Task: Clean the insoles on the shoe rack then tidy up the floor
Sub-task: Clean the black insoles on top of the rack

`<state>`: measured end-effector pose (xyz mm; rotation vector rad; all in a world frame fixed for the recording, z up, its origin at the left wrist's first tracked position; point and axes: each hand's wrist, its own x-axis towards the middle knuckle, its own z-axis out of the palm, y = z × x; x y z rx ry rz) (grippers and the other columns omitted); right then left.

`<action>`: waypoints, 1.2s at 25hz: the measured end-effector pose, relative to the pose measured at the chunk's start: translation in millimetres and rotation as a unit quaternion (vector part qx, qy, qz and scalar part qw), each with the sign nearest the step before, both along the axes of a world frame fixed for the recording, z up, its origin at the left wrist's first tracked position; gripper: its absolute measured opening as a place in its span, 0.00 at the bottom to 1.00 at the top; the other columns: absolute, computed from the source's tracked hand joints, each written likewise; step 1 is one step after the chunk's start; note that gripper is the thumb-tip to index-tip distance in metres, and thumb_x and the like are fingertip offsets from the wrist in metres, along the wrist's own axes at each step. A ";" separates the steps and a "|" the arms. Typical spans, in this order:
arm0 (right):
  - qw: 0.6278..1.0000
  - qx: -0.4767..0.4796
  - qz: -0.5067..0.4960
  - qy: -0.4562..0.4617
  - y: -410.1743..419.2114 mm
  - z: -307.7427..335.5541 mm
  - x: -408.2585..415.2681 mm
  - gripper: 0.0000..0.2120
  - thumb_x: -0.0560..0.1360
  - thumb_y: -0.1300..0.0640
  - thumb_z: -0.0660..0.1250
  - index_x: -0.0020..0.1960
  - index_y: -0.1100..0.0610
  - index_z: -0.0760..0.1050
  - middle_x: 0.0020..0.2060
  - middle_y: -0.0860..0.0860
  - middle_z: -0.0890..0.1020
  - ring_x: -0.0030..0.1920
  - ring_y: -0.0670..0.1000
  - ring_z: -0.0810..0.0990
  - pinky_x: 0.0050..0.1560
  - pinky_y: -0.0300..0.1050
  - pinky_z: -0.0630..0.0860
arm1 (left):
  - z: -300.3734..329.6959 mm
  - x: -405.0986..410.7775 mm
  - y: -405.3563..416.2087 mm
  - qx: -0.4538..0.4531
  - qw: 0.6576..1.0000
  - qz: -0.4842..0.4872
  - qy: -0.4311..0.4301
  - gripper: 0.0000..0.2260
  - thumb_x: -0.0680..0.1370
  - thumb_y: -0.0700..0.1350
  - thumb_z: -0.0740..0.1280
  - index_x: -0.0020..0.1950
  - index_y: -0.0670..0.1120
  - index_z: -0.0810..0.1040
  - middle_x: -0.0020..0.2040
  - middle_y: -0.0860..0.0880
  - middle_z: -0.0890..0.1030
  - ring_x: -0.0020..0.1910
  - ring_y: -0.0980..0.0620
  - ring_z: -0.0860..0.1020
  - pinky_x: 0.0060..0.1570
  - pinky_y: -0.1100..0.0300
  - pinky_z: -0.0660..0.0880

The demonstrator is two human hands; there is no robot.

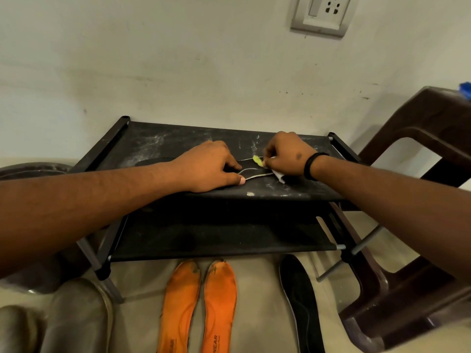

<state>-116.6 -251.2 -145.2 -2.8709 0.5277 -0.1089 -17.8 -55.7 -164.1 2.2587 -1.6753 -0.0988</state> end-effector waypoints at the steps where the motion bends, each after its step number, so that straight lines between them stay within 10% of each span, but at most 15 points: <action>1: 0.999 -0.025 -0.029 -0.004 -5.8 0.0 1.8 0.05 0.75 0.57 0.69 0.44 0.58 0.83 0.43 0.53 0.85 0.44 0.52 0.82 0.49 0.49 0.81 | 0.0 -0.4 0.2 0.001 1.000 0.001 -0.001 0.19 0.79 0.58 0.67 0.67 0.51 0.81 0.60 0.49 0.81 0.58 0.52 0.77 0.54 0.61 0.66; 8: 0.998 0.031 0.061 -0.012 23.1 -6.0 -4.6 0.06 0.74 0.59 0.69 0.43 0.59 0.84 0.41 0.51 0.84 0.40 0.45 0.80 0.43 0.37 0.77 | -1.9 3.0 0.9 0.007 1.000 -0.007 -0.014 0.19 0.79 0.60 0.66 0.65 0.52 0.82 0.55 0.45 0.82 0.55 0.50 0.77 0.55 0.53 0.74; 13: 0.996 -0.075 -0.040 -0.011 0.8 -7.4 5.3 0.07 0.73 0.56 0.67 0.43 0.57 0.82 0.40 0.54 0.84 0.41 0.54 0.82 0.47 0.52 0.82 | -0.6 1.5 0.1 0.000 1.000 -0.005 -0.006 0.20 0.79 0.58 0.66 0.67 0.51 0.80 0.62 0.49 0.80 0.61 0.52 0.75 0.57 0.60 0.66; 30: 0.999 0.023 0.044 -0.017 13.5 -8.2 4.5 0.04 0.75 0.58 0.70 0.44 0.56 0.83 0.42 0.50 0.84 0.44 0.48 0.80 0.48 0.42 0.78 | -2.1 4.5 0.2 0.018 1.000 0.007 -0.011 0.20 0.78 0.60 0.66 0.66 0.53 0.81 0.62 0.48 0.79 0.61 0.50 0.74 0.61 0.53 0.70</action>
